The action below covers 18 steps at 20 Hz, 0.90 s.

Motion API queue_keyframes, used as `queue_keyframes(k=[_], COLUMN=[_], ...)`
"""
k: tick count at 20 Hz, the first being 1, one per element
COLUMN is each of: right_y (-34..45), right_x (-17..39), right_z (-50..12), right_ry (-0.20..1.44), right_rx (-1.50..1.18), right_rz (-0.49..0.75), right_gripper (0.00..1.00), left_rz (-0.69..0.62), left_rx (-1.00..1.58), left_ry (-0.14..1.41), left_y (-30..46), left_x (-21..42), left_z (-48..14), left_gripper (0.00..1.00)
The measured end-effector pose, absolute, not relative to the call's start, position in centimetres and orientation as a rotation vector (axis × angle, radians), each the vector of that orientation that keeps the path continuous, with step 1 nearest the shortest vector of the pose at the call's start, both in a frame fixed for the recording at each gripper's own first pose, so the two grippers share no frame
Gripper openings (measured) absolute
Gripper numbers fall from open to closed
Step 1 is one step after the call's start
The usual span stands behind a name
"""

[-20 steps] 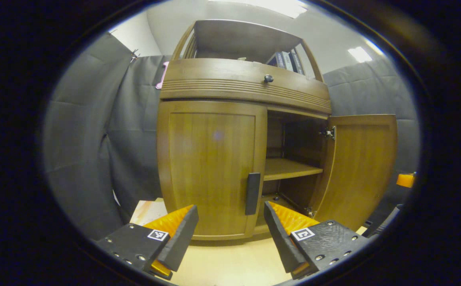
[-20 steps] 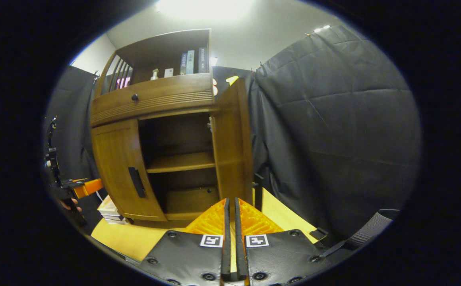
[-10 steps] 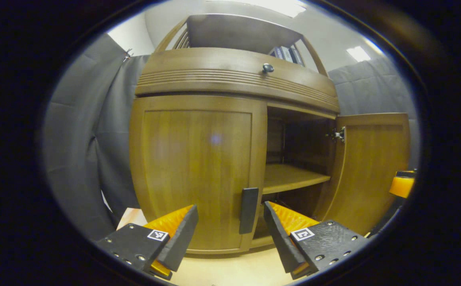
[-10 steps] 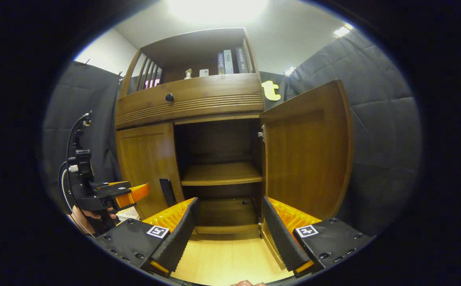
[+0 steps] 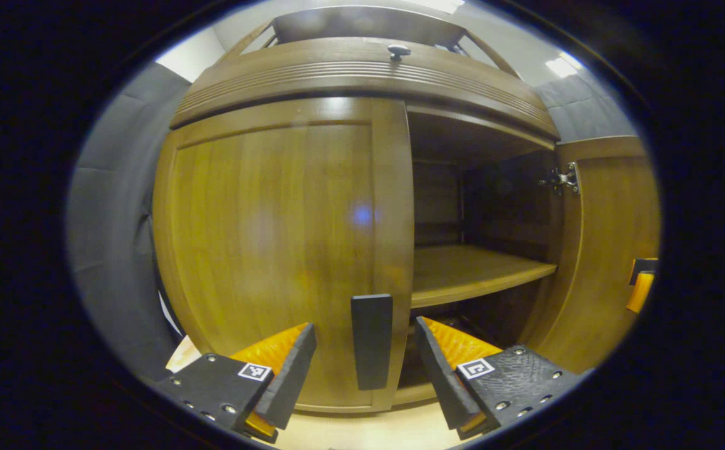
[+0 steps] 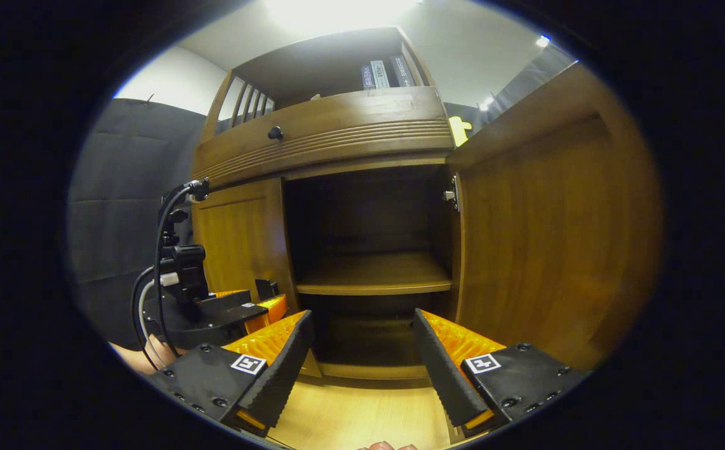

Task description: Open the right door of the double-door shoe cabinet with the right hand, and open the left door with the left hand.

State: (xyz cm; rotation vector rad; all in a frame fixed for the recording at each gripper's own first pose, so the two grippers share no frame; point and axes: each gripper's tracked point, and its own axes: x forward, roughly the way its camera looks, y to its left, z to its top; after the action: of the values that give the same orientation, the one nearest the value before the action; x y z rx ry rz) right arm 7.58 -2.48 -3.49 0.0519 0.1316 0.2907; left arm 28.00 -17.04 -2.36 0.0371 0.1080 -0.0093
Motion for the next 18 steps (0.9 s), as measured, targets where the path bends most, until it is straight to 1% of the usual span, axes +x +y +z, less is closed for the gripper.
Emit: queue_keyframes(k=[1,2,4,5,8,9,11,12,14,15,16,17,18], right_y=[-2.6,-2.6,-2.2,-2.0,-1.9,-1.9,-2.1,-2.2,-2.3,-2.2,-2.1,-2.0,-1.9], right_x=[8.2,8.6,9.2,9.4,10.0,10.2,10.7,10.9,10.9,10.9,10.6,10.6,10.5], right_z=[-3.5,-3.4,-4.1,-4.5,-5.1,-5.3,-5.3,-5.6,-5.7,-5.9,-6.0,-6.0,-6.0], right_ry=[0.129,0.124,0.135,0.148,0.164,0.166,0.169,0.166,0.165,0.168,0.172,0.176,0.178], right_rx=[0.055,0.056,0.054,0.052,0.052,0.051,0.044,0.033,0.021,0.023,0.030,0.038,0.045], right_rz=[0.290,0.287,0.306,0.318,0.341,0.347,0.347,0.341,0.340,0.343,0.347,0.345,0.340], right_gripper=[0.99,1.00,0.99,0.99,0.98,0.93,0.93,0.98,0.98,0.98,0.95,0.98,0.93], left_rz=[0.005,0.027,0.010,0.042,0.047,0.051,0.060,0.060,0.053,0.048,0.042,0.034,0.026], left_rx=[0.048,0.056,0.042,0.039,-0.014,-0.012,0.009,-0.012,-0.035,-0.023,-0.015,-0.012,-0.011], left_ry=[0.112,0.118,0.141,0.145,0.138,0.136,0.138,0.138,0.135,0.137,0.135,0.135,0.132], left_y=[-17.1,-17.0,-17.8,-17.3,-17.4,-17.4,-17.1,-17.3,-17.3,-17.3,-17.3,-17.4,-17.5], left_x=[28.7,28.7,29.5,29.6,29.6,29.3,29.7,29.8,29.4,29.6,29.6,29.6,29.5], left_z=[-2.7,-2.7,-3.4,-3.7,-3.8,-3.8,-3.8,-3.9,-3.9,-3.8,-3.9,-3.9,-3.8], left_gripper=[0.89,0.84,0.73,0.67,0.51,0.45,0.34,0.29,0.18,0.07,0.08,0.09,0.09])
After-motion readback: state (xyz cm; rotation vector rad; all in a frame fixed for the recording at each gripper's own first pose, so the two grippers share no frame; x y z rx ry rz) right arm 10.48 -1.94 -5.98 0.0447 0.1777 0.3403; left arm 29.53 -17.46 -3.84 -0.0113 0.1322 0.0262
